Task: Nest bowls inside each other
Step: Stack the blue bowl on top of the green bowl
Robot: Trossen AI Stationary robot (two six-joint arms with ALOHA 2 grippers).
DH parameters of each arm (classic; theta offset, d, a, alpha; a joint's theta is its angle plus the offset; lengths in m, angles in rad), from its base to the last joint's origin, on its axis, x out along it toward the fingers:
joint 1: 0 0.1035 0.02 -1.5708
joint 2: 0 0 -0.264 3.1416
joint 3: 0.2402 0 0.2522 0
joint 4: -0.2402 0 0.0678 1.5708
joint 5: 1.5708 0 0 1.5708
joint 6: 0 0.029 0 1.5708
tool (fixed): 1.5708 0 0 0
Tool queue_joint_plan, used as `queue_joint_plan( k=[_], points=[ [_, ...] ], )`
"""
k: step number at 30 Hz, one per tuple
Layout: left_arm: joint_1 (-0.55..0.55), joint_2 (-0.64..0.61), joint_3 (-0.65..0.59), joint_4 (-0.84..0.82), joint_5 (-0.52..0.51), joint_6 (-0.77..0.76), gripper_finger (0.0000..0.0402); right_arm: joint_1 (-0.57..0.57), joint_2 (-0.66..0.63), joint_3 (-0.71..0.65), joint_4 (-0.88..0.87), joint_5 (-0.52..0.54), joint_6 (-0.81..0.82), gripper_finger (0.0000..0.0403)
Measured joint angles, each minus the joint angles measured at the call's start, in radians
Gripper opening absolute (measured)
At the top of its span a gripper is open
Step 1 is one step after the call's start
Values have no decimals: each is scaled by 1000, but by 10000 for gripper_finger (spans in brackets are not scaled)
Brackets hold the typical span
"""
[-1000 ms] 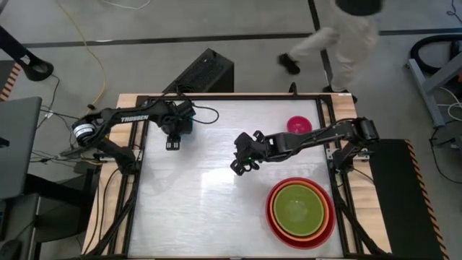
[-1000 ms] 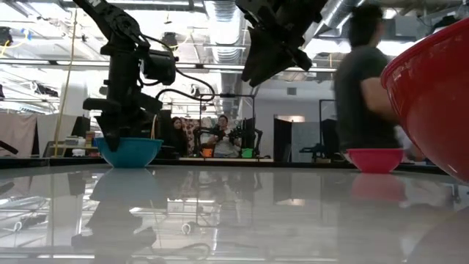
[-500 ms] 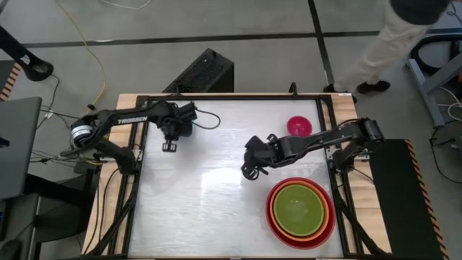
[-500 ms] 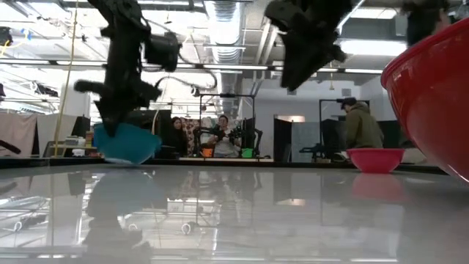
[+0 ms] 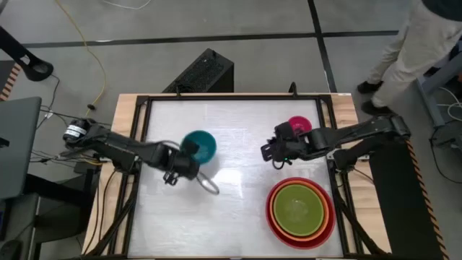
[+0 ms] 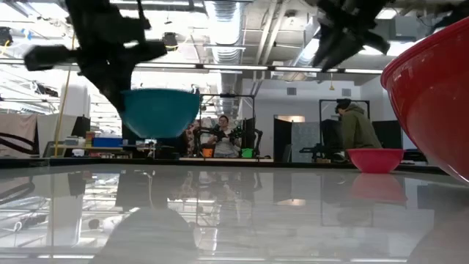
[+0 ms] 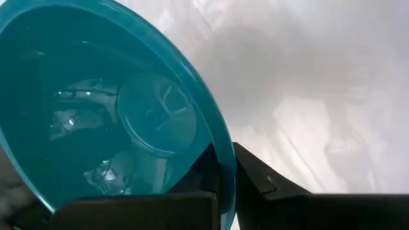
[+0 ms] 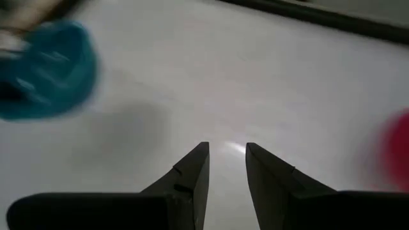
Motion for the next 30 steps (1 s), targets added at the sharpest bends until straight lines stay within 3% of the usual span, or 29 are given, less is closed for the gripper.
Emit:
queue_joint_plan(
  k=[3,6,12,19,30],
  points=[
    [-64,24,0,82,-9,-3,1,-26,-7,-48,232,-72,-103,123],
    [-97,56,1,142,-34,-5,1,-67,33,-51,352,-146,-159,131],
    [-111,143,11,173,-65,36,0,-153,144,-50,537,-333,-188,185],
    [-114,229,53,163,-106,49,0,-214,301,10,587,-465,-182,242],
    [-113,242,127,145,-135,91,0,-207,477,163,559,-522,-231,234]
  ],
)
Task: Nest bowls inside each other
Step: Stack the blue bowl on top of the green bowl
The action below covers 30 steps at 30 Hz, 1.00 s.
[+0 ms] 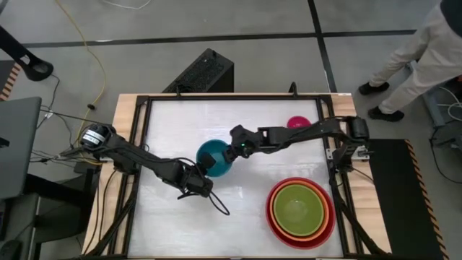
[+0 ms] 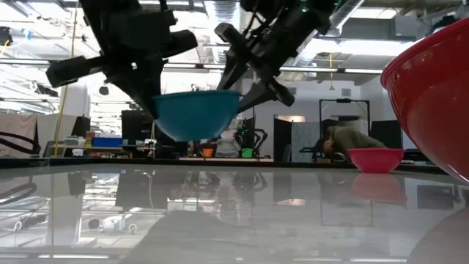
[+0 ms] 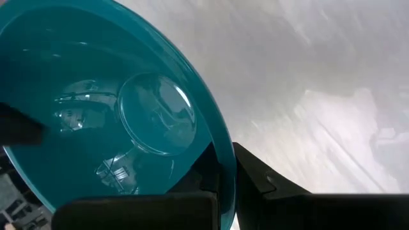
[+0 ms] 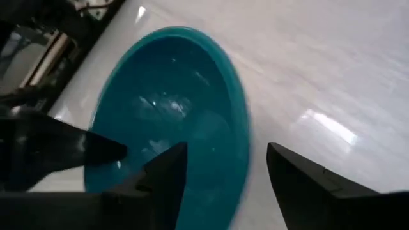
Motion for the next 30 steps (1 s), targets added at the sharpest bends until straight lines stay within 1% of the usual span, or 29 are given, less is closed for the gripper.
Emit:
queue_joint_plan(
  k=[3,4,7,10,13,14,15,18,21,28,30],
  points=[
    [0,0,20,-7,1,8,0,6,47,65,-89,-2,0,225],
    [0,0,26,-27,18,8,0,10,59,82,-123,-2,-1,219],
    [2,-1,25,-57,34,-12,0,16,81,137,-210,11,-2,186],
    [2,-1,25,-57,28,-21,2,15,81,164,-238,26,-16,125],
    [-7,-1,25,-45,-4,-20,14,14,80,173,-241,44,-37,48],
    [-9,-1,26,-38,-10,-20,20,12,77,173,-235,45,-51,28],
    [-15,-1,26,-32,-28,-22,25,11,74,173,-234,36,-67,20],
    [-19,-2,25,-20,-49,-27,39,19,61,173,-250,34,-60,19],
    [-29,-3,25,-14,-76,-40,54,24,50,173,-301,20,-69,19],
    [-37,-25,26,-56,-83,-108,105,61,15,172,-519,74,-44,19],
    [-37,-36,22,-99,-75,-134,120,74,-7,169,-591,103,-32,19]
  ],
)
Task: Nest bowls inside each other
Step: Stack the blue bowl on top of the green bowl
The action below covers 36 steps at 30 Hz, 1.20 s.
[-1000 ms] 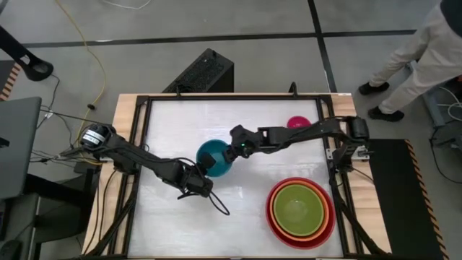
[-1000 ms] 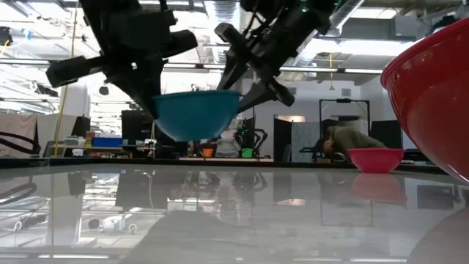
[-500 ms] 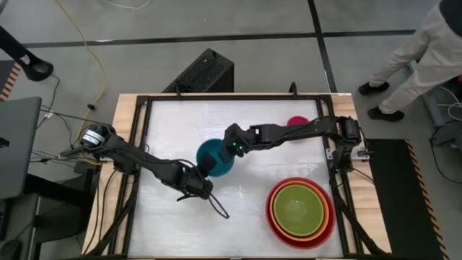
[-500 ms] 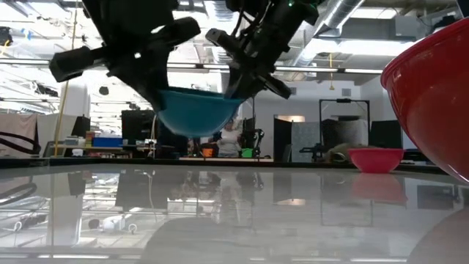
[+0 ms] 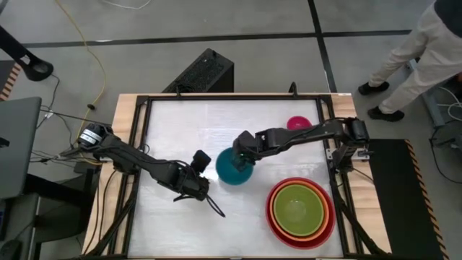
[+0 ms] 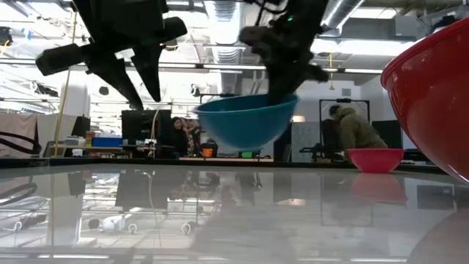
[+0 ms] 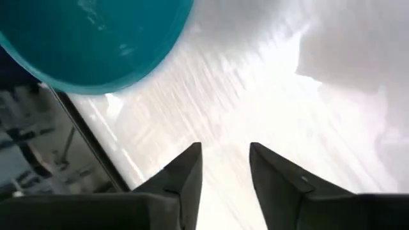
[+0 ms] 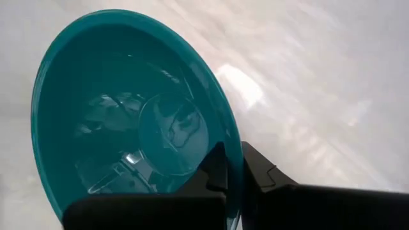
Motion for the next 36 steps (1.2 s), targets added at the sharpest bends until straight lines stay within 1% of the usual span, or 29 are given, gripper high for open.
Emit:
queue_joint_plan(
  k=[2,6,7,9,11,13,15,18,21,24,29,31,34,36],
  points=[
    [2,-25,-1,5,34,-29,132,15,-27,-2,-58,38,33,19],
    [27,-133,-38,2,185,-61,145,66,-125,-34,-127,74,91,19],
    [41,-163,-54,12,202,-70,145,85,-160,-49,-130,85,117,19],
    [69,-241,-107,41,204,-80,144,130,-245,-90,-145,106,174,19],
    [94,-325,-179,121,206,-89,140,193,-326,-134,-154,136,249,19],
    [123,-408,-265,213,239,-95,136,265,-400,-181,-154,144,327,19],
    [140,-488,-354,336,295,-96,131,349,-461,-225,-151,146,420,19],
    [145,-590,-475,543,339,-108,120,477,-518,-276,-151,144,551,19],
    [142,-656,-566,691,340,-124,105,597,-545,-305,-158,141,677,19],
    [142,-692,-638,807,340,-180,83,703,-547,-305,-187,144,807,19],
    [126,-699,-749,975,389,-216,21,854,-530,-305,-278,136,1087,19],
    [118,-699,-775,1008,391,-216,6,902,-521,-305,-302,136,1181,19],
    [116,-699,-784,1016,392,-197,6,963,-509,-304,-351,136,1303,19],
    [116,-699,-784,1019,392,-197,5,988,-491,-305,-385,133,1354,19]
  ],
)
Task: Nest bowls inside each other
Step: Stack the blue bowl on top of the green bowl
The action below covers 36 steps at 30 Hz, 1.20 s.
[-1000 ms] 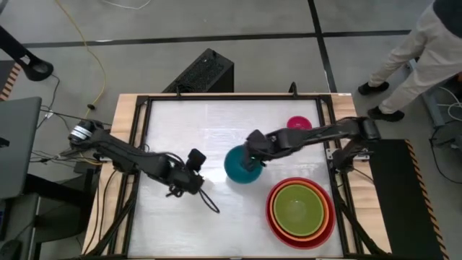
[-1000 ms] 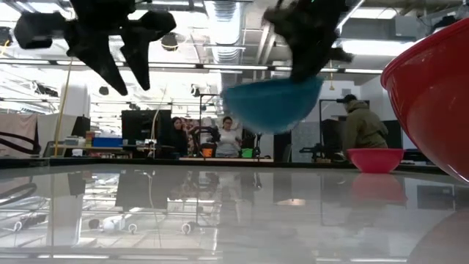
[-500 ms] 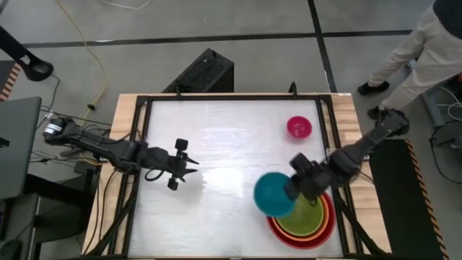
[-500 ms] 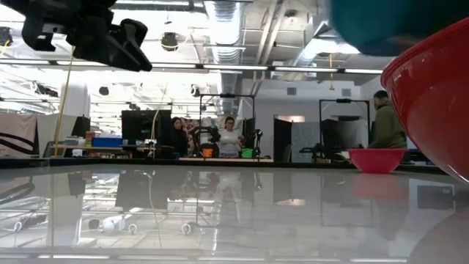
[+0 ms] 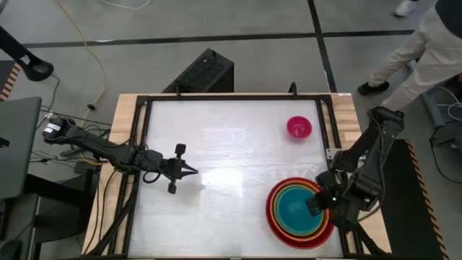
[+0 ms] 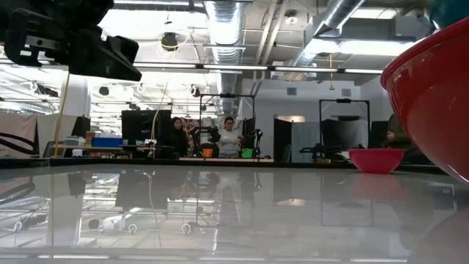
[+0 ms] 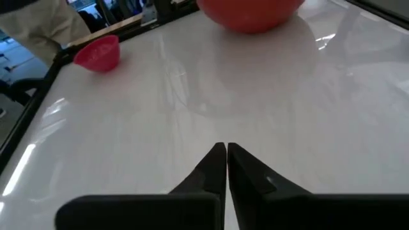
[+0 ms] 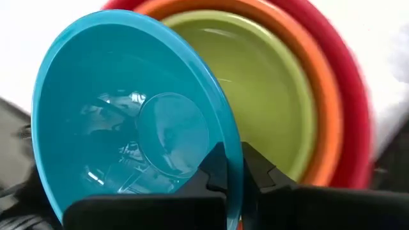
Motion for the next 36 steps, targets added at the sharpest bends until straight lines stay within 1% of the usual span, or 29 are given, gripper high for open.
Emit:
queue_joint_plan(
  k=[7,11,20,28,36],
  points=[
    [0,0,0,0,9,5,1,3,59,0,-2,-3,34,19],
    [0,0,0,-1,9,8,0,-2,98,0,-1,-56,41,19],
    [0,0,0,-1,10,7,0,-14,160,0,-5,-52,41,19],
    [0,0,1,-2,29,0,0,-34,185,0,-33,-55,41,19],
    [0,0,1,-2,29,-4,0,-48,184,0,-61,-117,41,19]
  ],
)
